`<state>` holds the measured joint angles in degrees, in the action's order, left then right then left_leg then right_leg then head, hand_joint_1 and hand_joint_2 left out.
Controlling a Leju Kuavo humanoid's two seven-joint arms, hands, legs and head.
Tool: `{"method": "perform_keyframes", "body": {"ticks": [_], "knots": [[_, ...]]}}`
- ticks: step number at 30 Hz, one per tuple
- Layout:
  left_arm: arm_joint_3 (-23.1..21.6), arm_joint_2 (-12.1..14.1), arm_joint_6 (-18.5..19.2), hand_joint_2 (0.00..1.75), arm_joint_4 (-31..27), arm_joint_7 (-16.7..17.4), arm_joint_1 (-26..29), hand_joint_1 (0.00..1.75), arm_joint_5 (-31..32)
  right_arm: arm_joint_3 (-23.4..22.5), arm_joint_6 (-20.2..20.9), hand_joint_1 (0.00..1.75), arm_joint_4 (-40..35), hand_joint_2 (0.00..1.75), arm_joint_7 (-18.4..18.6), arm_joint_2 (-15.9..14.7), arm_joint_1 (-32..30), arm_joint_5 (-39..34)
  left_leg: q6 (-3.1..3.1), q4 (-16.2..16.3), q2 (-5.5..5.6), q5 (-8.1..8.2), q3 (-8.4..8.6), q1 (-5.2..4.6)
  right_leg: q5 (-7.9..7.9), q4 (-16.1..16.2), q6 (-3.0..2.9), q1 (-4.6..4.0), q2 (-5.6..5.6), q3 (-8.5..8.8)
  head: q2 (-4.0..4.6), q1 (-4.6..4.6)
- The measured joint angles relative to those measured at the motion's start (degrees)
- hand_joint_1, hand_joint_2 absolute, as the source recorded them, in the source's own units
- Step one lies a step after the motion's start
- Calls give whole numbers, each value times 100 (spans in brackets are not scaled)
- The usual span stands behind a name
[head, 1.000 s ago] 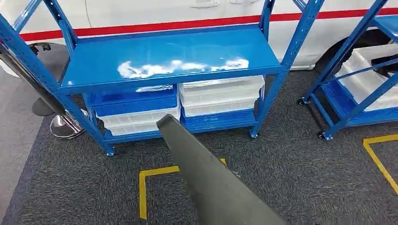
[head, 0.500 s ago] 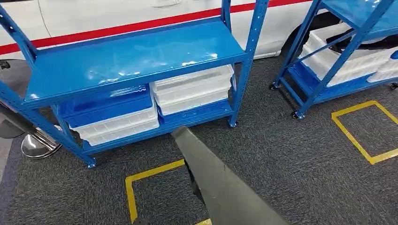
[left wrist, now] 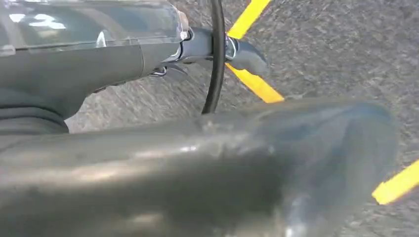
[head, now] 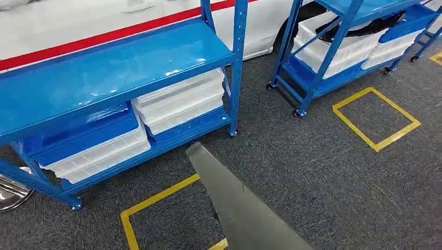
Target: Take the parts from the cabinet and place them on the table.
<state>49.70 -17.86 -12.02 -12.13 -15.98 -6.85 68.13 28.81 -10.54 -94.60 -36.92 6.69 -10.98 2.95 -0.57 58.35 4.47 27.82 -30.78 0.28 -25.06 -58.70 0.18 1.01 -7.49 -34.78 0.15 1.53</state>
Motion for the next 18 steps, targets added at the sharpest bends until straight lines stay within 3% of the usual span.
{"method": "perform_keyframes", "body": {"ticks": [1,2,3,4,6,7,8,9,10,11,12,16,17,18], "knots": [[-6,-9,11,0,2,0,-2,0,20,0,-4,175,-2,175,0,-7,1,0,-53,-86,-84,-53,26,51,26,26,56,-49,-79,-15,0,0],[-13,-20,26,0,0,0,-6,0,27,2,-13,175,0,175,0,-18,-7,0,-77,-133,-174,-95,45,77,-17,-36,47,-35,106,-14,0,-3],[-24,-24,35,0,0,-2,-21,0,29,9,-13,175,0,175,-4,-24,4,0,-131,-170,-255,-112,52,69,-212,-260,82,-72,477,-133,0,-4],[-31,-24,42,0,0,0,-20,0,29,18,-13,175,2,175,2,-24,16,0,-140,-170,-344,-115,44,59,-440,-630,105,-61,608,-315,0,-5],[-37,-20,50,0,0,19,5,0,35,35,-13,175,13,175,5,-39,11,-2,-145,-168,-529,-111,26,46,-811,-1478,151,-23,689,-725,0,-5],[-41,-20,50,0,0,26,8,0,40,39,-13,175,31,175,7,-46,5,-11,-143,-166,-622,-109,19,45,-823,-1660,171,-4,705,-810,0,-2],[-44,-20,50,0,0,31,5,0,42,42,-13,175,44,175,9,-50,-2,-13,-140,-166,-700,-107,18,46,-703,-1550,186,12,728,-742,0,-5],[-50,-22,53,0,2,31,-4,0,46,42,-13,175,48,175,13,-53,-5,-13,-126,-165,-771,-98,23,46,-492,-1191,191,28,763,-531,0,-5],[-57,-24,53,0,2,33,-9,0,46,42,-15,175,48,175,13,-53,-3,-13,-112,-161,-835,-90,36,46,-257,-651,181,31,831,-214,0,-4],[-70,-24,53,0,0,33,-13,0,48,42,-15,175,48,175,13,-53,-1,-15,-86,-150,-879,-73,56,42,-96,-149,153,18,1014,97,0,-5],[-83,-24,53,0,2,33,-13,0,48,44,-15,175,48,175,13,-53,12,-15,-50,-138,-919,-50,65,11,-182,88,78,-37,1279,210,0,-4],[-116,-24,57,0,0,35,-31,0,72,59,-13,175,48,175,24,-57,-1,-35,101,-148,-1119,-30,118,-3,-114,97,-51,-72,1019,156,0,-2],[-125,-22,57,0,0,35,-40,0,77,66,2,175,48,175,20,-53,-5,-48,134,-97,-1036,38,100,37,-73,147,-105,6,956,191,0,-2],[-131,-20,59,0,0,35,-37,0,85,72,20,175,48,175,13,-55,5,-85,150,80,-782,193,40,43,-61,160,-136,3,903,186,0,-2]]}}
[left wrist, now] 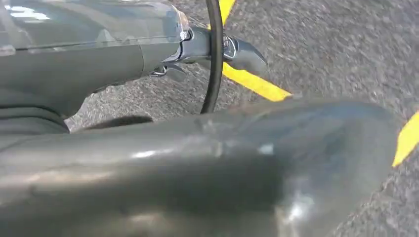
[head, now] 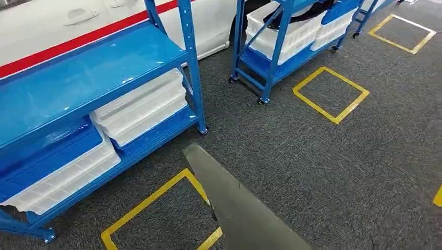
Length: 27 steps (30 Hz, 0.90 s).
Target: Take the parts from the cabinet and place them on the table.
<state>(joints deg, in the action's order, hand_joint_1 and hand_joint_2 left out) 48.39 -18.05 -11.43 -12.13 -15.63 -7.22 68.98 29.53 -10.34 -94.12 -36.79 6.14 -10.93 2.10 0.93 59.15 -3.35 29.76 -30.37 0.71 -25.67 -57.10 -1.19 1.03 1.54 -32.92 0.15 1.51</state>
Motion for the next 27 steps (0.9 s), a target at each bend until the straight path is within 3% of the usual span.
{"method": "perform_keyframes", "body": {"ticks": [1,2,3,4,5,6,7,8,9,10,13,14,15,16,18,19,20,21,23,24,25,27], "knots": [[-2,-2,2,0,2,2,4,0,7,7,24,175,0,175,-4,0,11,-26,8,387,164,249,-165,14,10,0,-32,0,-56,-13,0,2],[-4,0,2,0,0,4,16,0,15,9,35,175,2,175,-9,0,11,-50,23,877,247,490,-387,14,15,-2,-40,-7,-126,-20,0,0],[-4,0,2,0,0,11,31,0,22,9,39,175,11,175,-11,0,11,-57,34,1345,283,664,-609,14,16,-6,-42,-17,-204,-28,0,0],[-4,2,2,0,2,18,43,0,26,9,50,175,26,175,-11,0,9,-68,37,1623,289,702,-749,14,16,-14,-44,-26,-282,-30,0,2],[-4,2,2,0,0,17,50,0,41,9,61,175,39,175,-13,-2,7,-78,32,1599,291,592,-755,14,15,-27,-43,-28,-362,-27,0,0],[-7,4,9,0,0,17,49,0,50,9,74,175,48,175,-17,-2,8,-91,20,1291,301,351,-635,14,12,-43,-40,-28,-442,-23,0,2],[-9,4,15,0,0,18,45,0,52,9,85,175,48,175,-22,-2,8,-103,7,822,327,73,-432,16,7,-56,-32,-26,-525,-20,0,0],[-11,9,15,0,0,18,39,0,59,9,96,175,48,175,-33,-2,8,-113,-15,245,452,-214,-175,28,-4,-82,-15,-24,-607,-18,0,0],[-11,11,17,0,2,20,47,0,61,11,98,175,48,175,-41,-2,11,-120,-44,-35,795,-215,-61,56,-14,-106,8,-16,-651,-48,0,0],[-11,11,20,0,2,17,47,0,63,13,104,175,50,175,-41,-4,22,-124,-40,-126,860,-199,-66,61,-19,-167,51,-43,-718,-95,0,0],[-20,15,20,0,0,26,25,0,77,11,105,175,50,175,-44,-11,12,-127,-120,-91,688,-227,-61,-1,50,-103,192,6,-892,-146,0,0],[-28,9,22,0,0,28,20,0,83,11,107,175,50,175,-44,-17,14,-129,-195,-169,610,-281,-44,66,30,-146,210,8,-836,-164,0,0],[-39,4,31,0,0,26,16,0,87,11,107,175,48,175,-44,-20,15,-129,-222,-186,532,-297,-37,49,-72,-273,221,-10,-537,-223,0,-2],[-52,2,44,0,0,28,19,0,107,13,109,175,48,175,-44,-24,28,-135,-261,-187,466,-299,-40,43,-279,-569,235,-26,-345,-373,0,0],[-57,4,61,0,0,46,37,0,120,13,114,175,57,175,-46,-24,34,-140,-274,-185,293,-290,-48,15,-704,-1457,273,-13,-223,-813,0,0],[-59,7,68,0,0,52,39,0,125,13,116,175,72,175,-46,-24,27,-144,-281,-181,202,-283,-57,5,-796,-1789,284,-10,-205,-981,0,0],[-59,4,70,0,0,52,37,0,127,13,114,175,85,175,-44,-24,24,-144,-281,-181,125,-278,-56,1,-740,-1823,289,-8,-190,-1000,0,-2],[-63,4,79,0,0,52,30,0,136,13,114,175,96,175,-44,-24,23,-144,-272,-179,52,-269,-53,-2,-566,-1600,281,-9,-171,-882,0,0],[-83,-2,87,0,0,52,21,0,138,13,114,175,96,175,-44,-24,25,-144,-247,-176,-62,-246,-26,-8,-123,-659,234,-24,-54,-350,0,-2],[-105,-4,87,0,0,52,18,0,142,13,114,175,94,175,-46,-24,30,-144,-220,-173,-104,-228,2,-19,-42,-168,181,-62,255,-61,0,0],[-116,-4,87,0,0,52,16,0,144,15,114,175,96,175,-44,-24,40,-144,-175,-159,-148,-199,8,-68,-83,-118,133,-109,351,-41,0,0],[-120,-2,87,0,0,55,15,0,144,17,114,175,96,175,-50,-22,40,-146,-130,-165,-233,-183,34,-54,-71,-119,89,-128,197,-70,0,0]]}}
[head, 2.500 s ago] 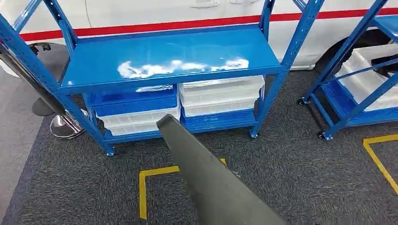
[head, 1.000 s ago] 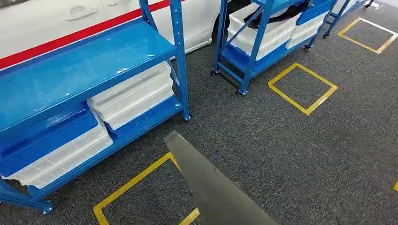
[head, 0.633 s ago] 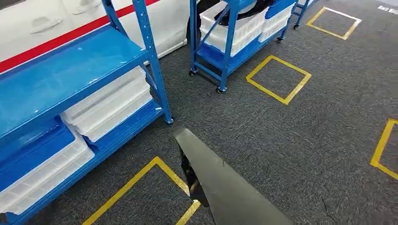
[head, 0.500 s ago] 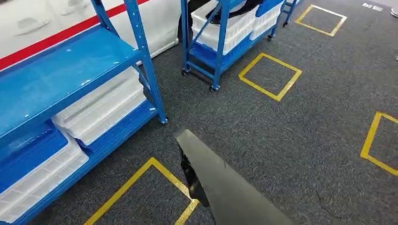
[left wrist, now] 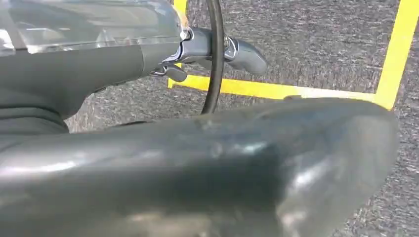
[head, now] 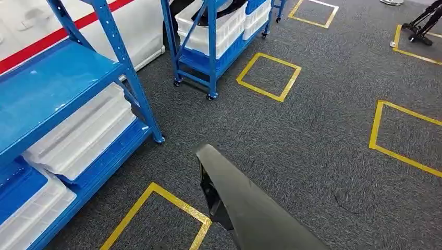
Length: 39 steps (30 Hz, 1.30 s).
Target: Take the parts from the cabinet and place them on the table.
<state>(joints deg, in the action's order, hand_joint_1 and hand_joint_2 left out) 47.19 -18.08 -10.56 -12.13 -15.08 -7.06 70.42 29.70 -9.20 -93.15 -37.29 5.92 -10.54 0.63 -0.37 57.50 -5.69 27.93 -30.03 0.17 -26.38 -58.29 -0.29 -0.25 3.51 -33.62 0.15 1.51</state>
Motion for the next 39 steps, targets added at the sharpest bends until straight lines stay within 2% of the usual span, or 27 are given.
{"method": "perform_keyframes", "body": {"ticks": [2,4,6,7,8,9,11,12,13,15,17,18,19,20,22,23,24,26,27,28,32,33,34,35,37,38,39], "knots": [[-18,-2,0,0,0,0,-19,0,0,0,0,175,-2,175,2,0,-8,0,76,-12,-90,26,38,-1,27,48,-68,31,-132,3,0,0],[-22,0,2,0,0,0,-19,0,9,7,0,175,-2,175,2,7,4,-2,121,354,366,324,-94,44,61,84,-142,70,-241,26,0,0],[-22,0,11,0,0,0,6,0,18,13,2,175,0,175,2,7,13,-2,145,1288,514,803,-517,48,61,83,-177,60,-376,17,0,2],[-22,2,11,0,0,0,17,0,18,13,2,175,9,175,2,7,12,-2,156,1670,524,922,-701,48,62,75,-179,57,-450,12,0,0],[-24,4,11,0,0,2,26,0,28,13,2,175,22,175,2,7,12,-2,159,1829,524,903,-789,49,61,69,-178,55,-525,12,0,2],[-24,9,9,0,0,2,27,0,33,13,2,175,35,175,4,7,12,-2,158,1699,528,739,-747,52,60,59,-176,58,-609,18,0,0],[-28,11,15,0,0,4,15,0,42,13,2,175,42,175,4,7,14,-2,145,788,594,174,-352,72,42,14,-149,70,-780,29,0,2],[-31,13,15,0,2,9,13,0,50,13,2,175,42,175,4,9,14,0,137,288,815,-55,-140,102,21,-24,-117,78,-851,23,0,0],[-31,13,20,0,2,13,21,0,55,13,2,175,46,175,4,9,24,0,131,174,1094,53,-96,105,8,-67,-79,48,-905,-20,0,0],[-35,11,20,0,2,13,8,0,61,17,4,175,46,175,4,9,30,7,95,149,1017,52,-108,81,33,-85,-5,95,-1015,-91,0,0],[-42,11,31,0,2,15,7,0,98,15,2,175,46,175,7,7,28,7,0,106,889,10,-80,77,79,-51,96,96,-1152,-121,0,0],[-57,-2,31,0,0,15,3,0,114,11,2,175,48,175,5,4,25,13,-64,50,799,-35,-64,109,35,-115,94,109,-980,-132,0,0],[-72,-4,20,0,0,13,-3,0,127,11,2,175,46,175,4,2,34,15,-92,24,743,-46,-55,98,-100,-289,105,73,-658,-225,0,-2],[-83,-4,15,0,2,13,-3,0,144,11,2,175,48,175,7,2,49,17,-120,23,661,-45,-58,84,-312,-635,126,71,-503,-403,0,0],[-85,7,15,0,2,15,26,0,149,13,4,175,57,175,7,2,51,20,-141,25,477,-29,-62,51,-682,-1483,161,100,-406,-830,0,-2],[-87,13,15,0,2,15,32,0,149,13,4,175,74,175,7,2,45,20,-142,29,390,-24,-65,42,-718,-1711,170,109,-391,-950,0,0],[-92,13,15,0,2,15,30,0,149,13,4,175,90,175,7,2,42,20,-137,30,312,-15,-60,37,-608,-1648,173,112,-374,-920,0,-2],[-107,13,15,0,0,15,16,0,149,13,4,175,94,175,7,2,41,20,-117,31,189,11,-33,34,-172,-888,146,104,-308,-502,0,0],[-122,13,15,0,0,17,13,0,149,13,2,175,94,175,7,2,44,20,-100,31,134,33,-2,31,58,-302,107,88,-153,-159,0,-2],[-136,13,15,0,0,20,12,0,149,13,2,175,94,175,7,2,53,20,-73,28,93,52,23,17,-44,-45,40,18,152,-34,0,0],[-157,13,15,0,2,33,-1,0,149,13,2,175,94,175,9,2,36,24,42,-6,-89,86,87,2,1,-15,-32,-25,-80,-54,0,0],[-162,11,15,0,2,35,-8,0,151,15,2,175,92,175,7,6,36,24,86,20,-56,140,76,9,49,64,-97,65,-161,-6,0,0],[-162,13,15,0,2,31,-8,0,151,17,2,175,92,175,4,9,38,24,109,161,237,248,51,28,61,93,-118,57,-206,13,0,0],[-162,13,17,0,2,33,-5,0,151,26,4,175,92,175,7,9,55,24,118,518,426,473,-109,38,64,92,-153,58,-263,8,0,2],[-162,15,17,0,2,37,18,0,151,33,4,175,94,175,7,9,52,26,154,1482,524,901,-574,44,61,89,-165,46,-413,5,0,0],[-162,22,17,0,2,44,32,0,151,33,4,175,96,175,9,9,49,26,164,1790,527,959,-740,44,61,82,-165,44,-491,4,0,2],[-162,26,17,0,2,44,40,0,151,31,4,175,96,175,9,9,48,26,166,1826,529,870,-788,47,60,73,-165,45,-574,5,0,0]]}}
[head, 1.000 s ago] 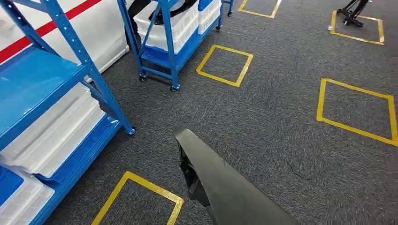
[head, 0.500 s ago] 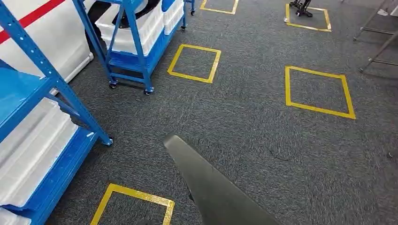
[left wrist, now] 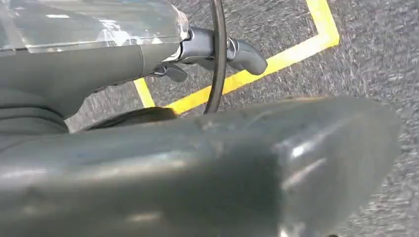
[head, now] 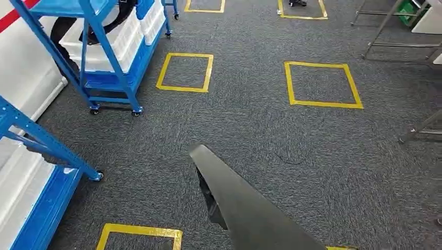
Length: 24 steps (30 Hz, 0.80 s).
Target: Take the parts from the cabinet and place them on the table.
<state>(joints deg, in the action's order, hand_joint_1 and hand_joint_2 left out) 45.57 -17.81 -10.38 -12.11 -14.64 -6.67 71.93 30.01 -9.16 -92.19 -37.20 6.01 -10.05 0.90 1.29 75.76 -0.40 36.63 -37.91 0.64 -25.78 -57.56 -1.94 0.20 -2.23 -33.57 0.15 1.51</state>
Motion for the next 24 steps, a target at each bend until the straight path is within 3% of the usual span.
{"method": "perform_keyframes", "body": {"ticks": [1,2,3,4,5,7,9,10,11,12,13,14,15,16,18,19,20,24], "knots": [[0,4,0,0,0,2,0,0,0,0,0,175,0,175,0,0,0,0,-2,-245,7,-224,87,6,-5,-16,8,6,-87,7,0,2],[0,7,0,0,-2,2,-5,0,2,2,0,175,0,175,0,0,1,0,-6,-711,28,-522,279,16,-13,-37,20,14,-178,16,0,2],[0,7,0,0,-2,2,-9,0,2,2,0,175,0,175,0,0,1,0,-8,-1253,132,-816,517,36,-31,-66,47,23,-258,19,0,2],[0,7,0,0,0,2,-3,0,2,2,0,175,0,175,0,0,2,0,-13,-1597,405,-880,653,69,-52,-104,79,32,-315,-5,0,0],[0,4,0,0,0,4,4,0,2,4,0,175,0,175,0,0,15,0,-22,-1714,626,-819,672,82,-66,-186,115,1,-384,-67,0,0],[0,7,2,0,0,7,-14,0,7,4,0,175,0,175,0,0,8,2,-76,-1659,514,-820,659,33,-20,-149,203,52,-505,-123,0,0],[-4,0,18,0,0,7,-17,0,11,2,0,175,0,175,2,-2,6,2,-182,-1735,369,-881,676,58,15,-136,283,60,-638,-157,0,0],[-9,0,17,0,0,4,-27,0,20,0,0,175,0,175,0,-7,1,2,-229,-1771,277,-908,699,57,-66,-238,279,42,-303,-188,0,0],[-9,0,24,0,0,4,-30,0,28,2,0,175,0,175,2,-9,14,2,-270,-1790,201,-917,705,46,-274,-533,306,20,5,-332,0,0],[-11,0,31,0,0,7,-26,0,48,2,0,175,0,175,2,-9,26,2,-274,-1789,114,-916,695,28,-498,-951,331,25,118,-546,0,-2],[-11,4,33,0,0,9,-16,0,52,2,0,175,0,175,2,-9,25,2,-285,-1787,29,-910,690,12,-695,-1396,346,35,162,-766,0,0],[-11,13,35,0,0,13,-8,0,52,2,0,175,4,175,2,-9,16,2,-289,-1786,-68,-902,685,3,-813,-1765,358,51,176,-952,0,-2],[-11,15,35,0,0,13,-7,0,52,2,0,175,11,175,4,-9,12,2,-293,-1785,-149,-895,686,-5,-796,-1881,367,60,188,-1012,0,0],[-11,13,35,0,0,13,-13,0,52,2,0,175,20,175,4,-9,11,2,-288,-1785,-229,-884,694,-8,-635,-1703,365,61,207,-920,0,0],[-11,11,53,0,0,13,-29,0,59,2,0,175,20,175,4,-9,12,2,-262,-1786,-349,-858,732,-10,-177,-765,322,49,303,-390,0,0],[-11,4,55,0,0,13,-31,0,59,2,0,175,20,175,4,-9,13,2,-239,-1787,-389,-841,761,-13,-19,-280,275,21,509,-98,0,0],[-11,2,63,0,0,13,-30,0,59,2,0,175,20,175,7,-9,29,2,-198,-1772,-433,-812,767,-51,-110,-104,230,-60,699,-24,0,0],[-18,-4,72,0,-2,22,-61,0,61,4,0,175,15,175,15,-7,15,4,-90,-1813,-639,-765,863,-63,-70,-41,119,-69,420,-31,0,2]]}}
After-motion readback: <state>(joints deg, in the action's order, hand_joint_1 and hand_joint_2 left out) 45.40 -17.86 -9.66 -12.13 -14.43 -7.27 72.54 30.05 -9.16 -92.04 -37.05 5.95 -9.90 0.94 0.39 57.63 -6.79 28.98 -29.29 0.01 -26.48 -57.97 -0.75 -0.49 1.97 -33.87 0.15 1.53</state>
